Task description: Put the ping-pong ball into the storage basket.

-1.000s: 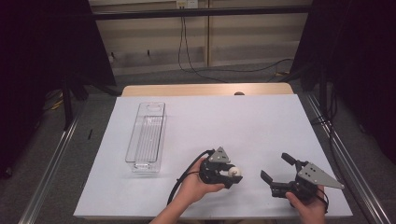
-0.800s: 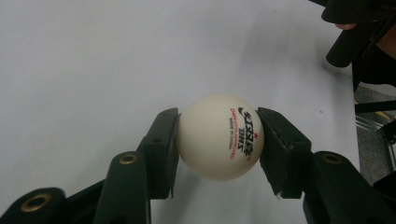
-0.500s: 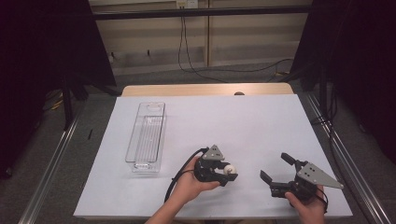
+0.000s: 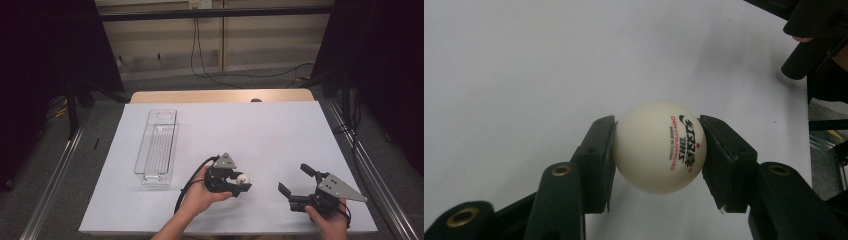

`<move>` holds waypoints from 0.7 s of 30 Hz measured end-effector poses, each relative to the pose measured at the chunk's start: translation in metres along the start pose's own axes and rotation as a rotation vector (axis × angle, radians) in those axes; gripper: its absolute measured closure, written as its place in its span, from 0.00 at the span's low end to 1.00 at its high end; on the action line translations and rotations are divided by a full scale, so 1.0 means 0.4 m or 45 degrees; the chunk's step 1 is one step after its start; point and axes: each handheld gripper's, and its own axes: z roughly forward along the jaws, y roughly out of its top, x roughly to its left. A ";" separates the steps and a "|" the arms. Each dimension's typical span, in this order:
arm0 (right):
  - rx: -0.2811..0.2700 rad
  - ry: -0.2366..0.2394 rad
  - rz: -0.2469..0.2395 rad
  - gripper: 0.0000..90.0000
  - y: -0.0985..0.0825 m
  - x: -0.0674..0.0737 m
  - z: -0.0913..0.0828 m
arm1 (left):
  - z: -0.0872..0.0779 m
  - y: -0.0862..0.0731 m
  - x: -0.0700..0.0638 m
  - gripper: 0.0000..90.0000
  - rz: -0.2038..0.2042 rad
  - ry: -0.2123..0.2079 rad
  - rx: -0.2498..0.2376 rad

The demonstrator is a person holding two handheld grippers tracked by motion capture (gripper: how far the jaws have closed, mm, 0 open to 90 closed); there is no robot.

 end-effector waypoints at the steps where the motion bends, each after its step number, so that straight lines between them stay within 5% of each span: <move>1: 0.001 0.001 -0.001 0.01 0.000 0.000 0.000 | 0.000 0.000 0.000 0.57 -0.007 0.002 -0.013; 21: 0.008 0.011 -0.006 0.01 0.001 0.004 0.003 | -0.050 0.009 0.032 0.57 -0.060 0.044 -0.057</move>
